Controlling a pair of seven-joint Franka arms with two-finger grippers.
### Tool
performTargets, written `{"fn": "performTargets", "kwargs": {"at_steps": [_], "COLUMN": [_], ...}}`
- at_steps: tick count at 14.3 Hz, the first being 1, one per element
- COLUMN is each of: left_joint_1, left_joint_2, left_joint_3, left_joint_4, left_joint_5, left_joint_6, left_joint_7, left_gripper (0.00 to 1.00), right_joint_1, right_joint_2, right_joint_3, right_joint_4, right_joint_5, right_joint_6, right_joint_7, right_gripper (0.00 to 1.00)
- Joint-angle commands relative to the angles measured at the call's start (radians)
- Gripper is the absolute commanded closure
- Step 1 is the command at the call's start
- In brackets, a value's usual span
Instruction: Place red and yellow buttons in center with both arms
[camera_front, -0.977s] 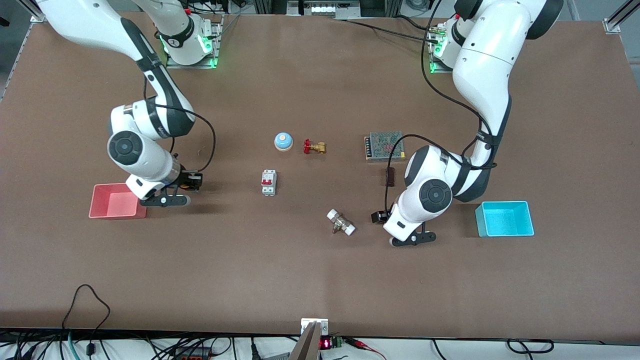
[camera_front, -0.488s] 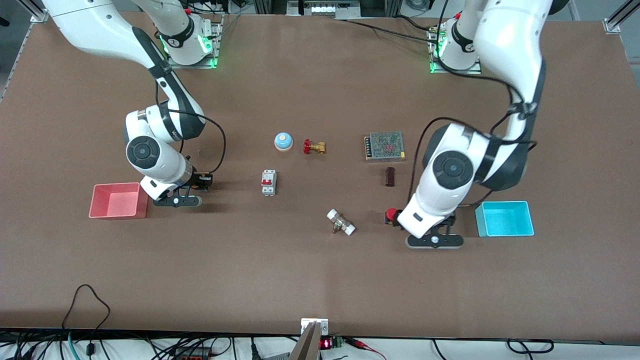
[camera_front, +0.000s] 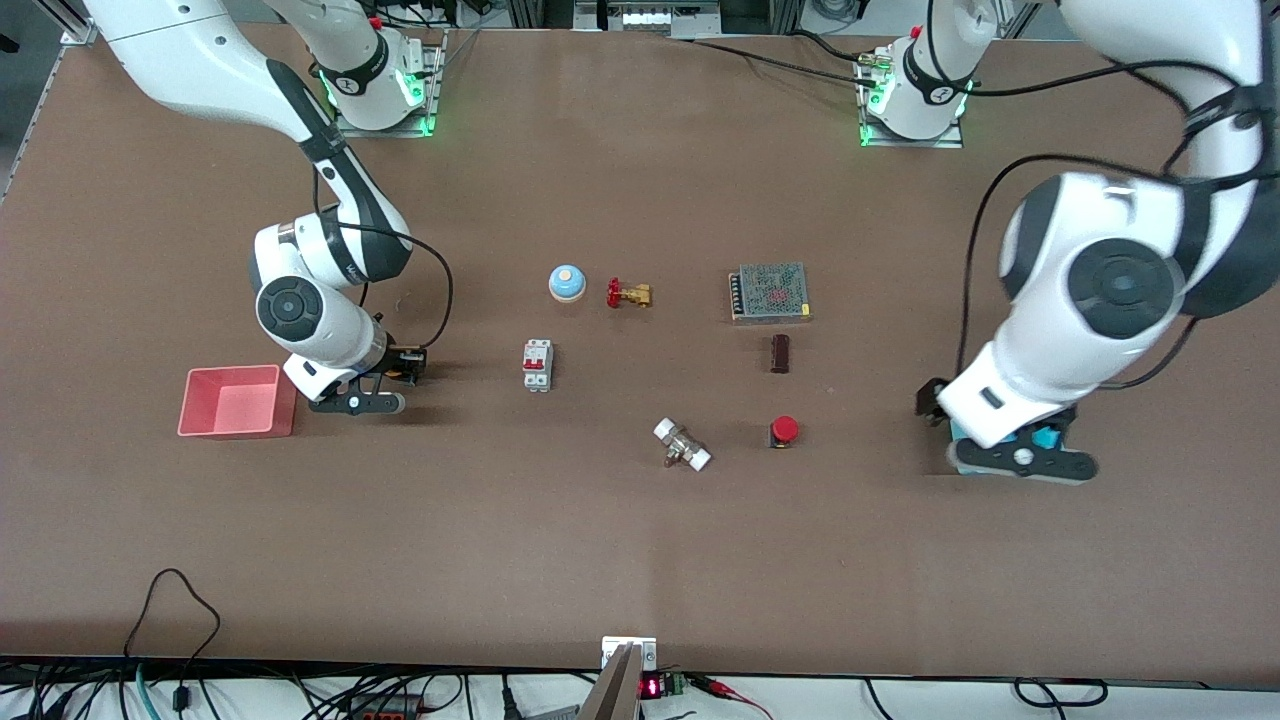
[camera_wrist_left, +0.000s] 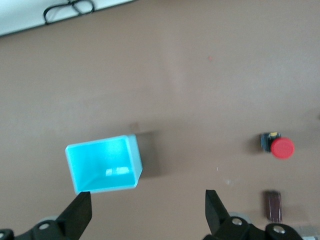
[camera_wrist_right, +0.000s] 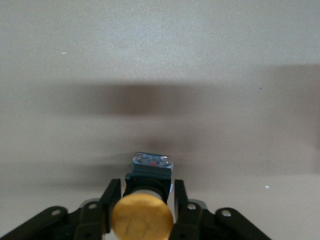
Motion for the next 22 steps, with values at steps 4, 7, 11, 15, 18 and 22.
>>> {"fn": "performTargets", "kwargs": {"at_steps": [4,7,11,15,18,22], "left_joint_1": [0.057,0.062,0.103,0.132,0.134,0.134], "left_joint_2": [-0.002,0.011,-0.090,-0.357,-0.393,-0.373], "left_joint_3": [-0.003,-0.003,-0.017,-0.018,-0.014,-0.006], "left_joint_4": [0.233,0.237,0.084,-0.362,-0.391,-0.342], "left_joint_5": [-0.028,-0.029,-0.081,-0.118,-0.118,-0.106], "left_joint_6": [-0.172,-0.149,-0.113,0.121,0.026,0.015], "left_joint_7": [0.095,0.111,0.067,0.063,0.058,0.090], "left_gripper": [0.00,0.00,0.00,0.00,0.00,0.00], "right_joint_1": [-0.017,-0.050,-0.075,-0.099,-0.102,-0.105], "right_joint_2": [-0.074,-0.166,-0.269,-0.341,-0.394,-0.395], "right_joint_3": [0.002,0.000,-0.014,-0.096,-0.103,-0.106], "right_joint_4": [0.042,0.092,0.236,0.344,0.350,0.349], "right_joint_5": [0.003,0.071,0.149,0.150,0.153,0.224], "right_joint_6": [-0.006,-0.104,-0.366,-0.595,-0.672,-0.678], "right_joint_7": [0.008,-0.006,-0.112,-0.282,-0.276,-0.210], "right_gripper": [0.00,0.00,0.00,0.00,0.00,0.00]}}
